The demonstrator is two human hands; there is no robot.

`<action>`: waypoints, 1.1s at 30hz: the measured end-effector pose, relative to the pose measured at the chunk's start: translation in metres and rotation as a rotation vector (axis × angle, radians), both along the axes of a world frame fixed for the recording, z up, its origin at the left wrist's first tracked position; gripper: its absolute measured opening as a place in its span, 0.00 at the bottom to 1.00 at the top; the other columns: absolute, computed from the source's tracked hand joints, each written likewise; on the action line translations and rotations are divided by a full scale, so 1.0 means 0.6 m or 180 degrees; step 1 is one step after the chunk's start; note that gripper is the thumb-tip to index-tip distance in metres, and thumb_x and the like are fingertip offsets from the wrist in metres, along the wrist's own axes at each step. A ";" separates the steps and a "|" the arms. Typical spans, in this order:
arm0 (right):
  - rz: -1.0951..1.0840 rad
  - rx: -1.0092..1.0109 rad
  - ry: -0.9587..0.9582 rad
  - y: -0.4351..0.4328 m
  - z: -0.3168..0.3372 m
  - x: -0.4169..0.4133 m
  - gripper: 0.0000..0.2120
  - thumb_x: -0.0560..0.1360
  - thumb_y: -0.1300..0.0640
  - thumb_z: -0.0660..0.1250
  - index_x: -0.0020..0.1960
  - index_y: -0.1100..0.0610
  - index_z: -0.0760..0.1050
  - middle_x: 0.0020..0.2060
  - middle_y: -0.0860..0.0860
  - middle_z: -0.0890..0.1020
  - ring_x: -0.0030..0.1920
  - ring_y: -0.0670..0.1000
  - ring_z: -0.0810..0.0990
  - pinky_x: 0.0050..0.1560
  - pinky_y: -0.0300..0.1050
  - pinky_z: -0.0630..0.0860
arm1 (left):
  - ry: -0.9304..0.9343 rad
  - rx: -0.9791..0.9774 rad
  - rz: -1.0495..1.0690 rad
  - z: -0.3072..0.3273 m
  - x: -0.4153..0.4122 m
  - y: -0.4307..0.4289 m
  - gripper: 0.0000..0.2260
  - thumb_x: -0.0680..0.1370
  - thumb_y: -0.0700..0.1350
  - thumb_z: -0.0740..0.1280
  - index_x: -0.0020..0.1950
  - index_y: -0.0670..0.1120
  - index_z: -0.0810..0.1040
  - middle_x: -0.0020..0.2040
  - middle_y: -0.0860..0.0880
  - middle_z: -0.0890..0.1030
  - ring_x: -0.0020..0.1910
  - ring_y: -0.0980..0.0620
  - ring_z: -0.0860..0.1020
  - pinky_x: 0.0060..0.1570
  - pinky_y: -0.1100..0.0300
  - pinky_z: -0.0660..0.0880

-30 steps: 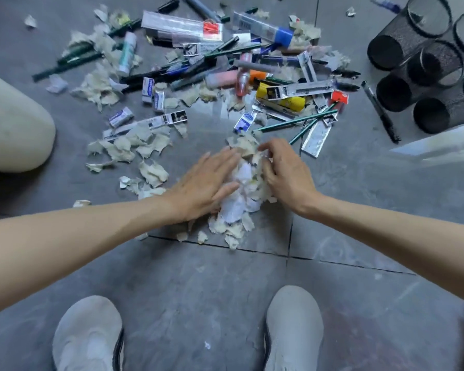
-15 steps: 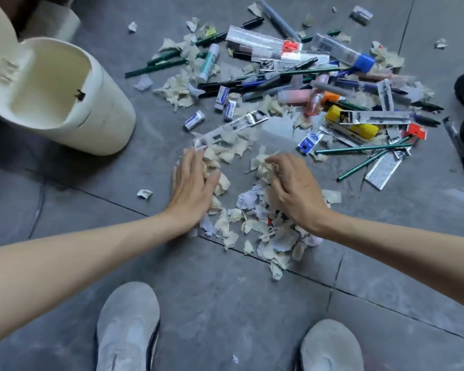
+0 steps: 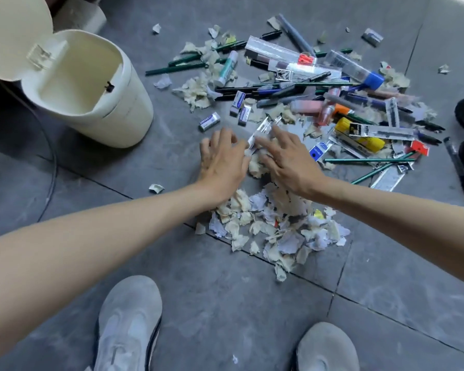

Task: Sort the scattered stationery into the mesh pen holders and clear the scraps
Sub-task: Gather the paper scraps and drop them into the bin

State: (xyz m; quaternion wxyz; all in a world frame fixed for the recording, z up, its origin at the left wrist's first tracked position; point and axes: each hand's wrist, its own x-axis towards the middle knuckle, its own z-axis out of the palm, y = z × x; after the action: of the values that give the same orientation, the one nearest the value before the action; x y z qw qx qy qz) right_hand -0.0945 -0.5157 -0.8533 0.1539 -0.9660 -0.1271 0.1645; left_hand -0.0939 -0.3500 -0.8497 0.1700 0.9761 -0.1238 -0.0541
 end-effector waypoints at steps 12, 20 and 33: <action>0.0127 -0.0027 -0.0396 -0.031 -0.006 -0.046 0.15 0.79 0.56 0.56 0.57 0.62 0.77 0.55 0.57 0.76 0.52 0.57 0.72 0.53 0.50 0.68 | 0.0929 0.0344 0.0635 -0.010 0.081 -0.068 0.11 0.74 0.53 0.67 0.51 0.47 0.78 0.59 0.45 0.68 0.59 0.43 0.65 0.53 0.54 0.59; 0.0295 -0.0152 -0.0290 -0.041 0.001 -0.062 0.18 0.79 0.53 0.53 0.62 0.61 0.73 0.61 0.55 0.74 0.57 0.55 0.70 0.56 0.48 0.67 | 0.1249 0.0332 0.0078 -0.004 0.075 -0.097 0.08 0.73 0.49 0.69 0.48 0.47 0.78 0.56 0.46 0.69 0.58 0.45 0.65 0.54 0.54 0.59; -0.1026 0.0606 0.0042 -0.057 0.044 -0.051 0.15 0.80 0.50 0.56 0.61 0.53 0.77 0.65 0.51 0.71 0.66 0.51 0.64 0.64 0.46 0.56 | 0.2453 -0.2073 0.0630 0.086 0.112 -0.084 0.08 0.72 0.39 0.72 0.50 0.45 0.79 0.48 0.48 0.79 0.49 0.52 0.75 0.48 0.63 0.68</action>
State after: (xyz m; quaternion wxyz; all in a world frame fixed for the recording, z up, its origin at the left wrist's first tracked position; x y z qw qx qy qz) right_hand -0.1250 -0.5502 -0.8270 0.2698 -0.9538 0.0153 0.1312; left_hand -0.0269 -0.4002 -0.7984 0.5028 0.7888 0.0304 -0.3523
